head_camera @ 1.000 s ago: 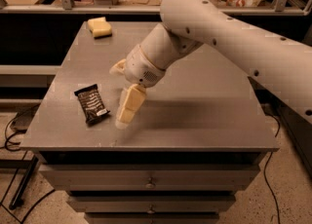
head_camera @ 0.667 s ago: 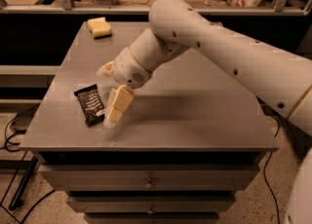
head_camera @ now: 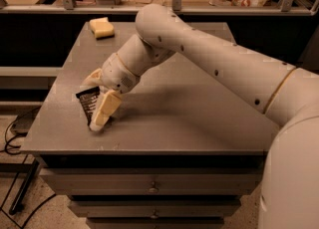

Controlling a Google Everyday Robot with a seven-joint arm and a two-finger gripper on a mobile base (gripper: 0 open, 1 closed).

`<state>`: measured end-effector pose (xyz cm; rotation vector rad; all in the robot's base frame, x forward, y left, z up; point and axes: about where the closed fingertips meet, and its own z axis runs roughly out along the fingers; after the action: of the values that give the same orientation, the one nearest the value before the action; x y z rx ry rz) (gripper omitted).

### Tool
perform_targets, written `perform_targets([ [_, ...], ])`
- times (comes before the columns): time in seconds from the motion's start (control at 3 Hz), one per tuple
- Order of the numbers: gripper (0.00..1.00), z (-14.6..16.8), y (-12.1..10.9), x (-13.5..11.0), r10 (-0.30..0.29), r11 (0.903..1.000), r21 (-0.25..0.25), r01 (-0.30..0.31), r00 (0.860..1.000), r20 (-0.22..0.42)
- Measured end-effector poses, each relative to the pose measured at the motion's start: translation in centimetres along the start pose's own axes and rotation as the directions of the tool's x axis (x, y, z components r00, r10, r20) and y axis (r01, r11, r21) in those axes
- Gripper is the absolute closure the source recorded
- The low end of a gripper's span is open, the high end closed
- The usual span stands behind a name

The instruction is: Move rxbar chocolate near sponge

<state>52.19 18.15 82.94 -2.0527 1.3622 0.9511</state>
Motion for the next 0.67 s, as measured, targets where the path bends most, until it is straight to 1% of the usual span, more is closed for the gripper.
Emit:
perform_targets([
  [0.33, 0.49, 0.60, -0.20, 0.10, -0.005, 0.9999, -0.009, 0.005, 1.000, 0.004],
  [0.67, 0.72, 0.32, -0.18, 0.35, 0.004, 1.0000, -0.001, -0.004, 1.000, 0.011],
])
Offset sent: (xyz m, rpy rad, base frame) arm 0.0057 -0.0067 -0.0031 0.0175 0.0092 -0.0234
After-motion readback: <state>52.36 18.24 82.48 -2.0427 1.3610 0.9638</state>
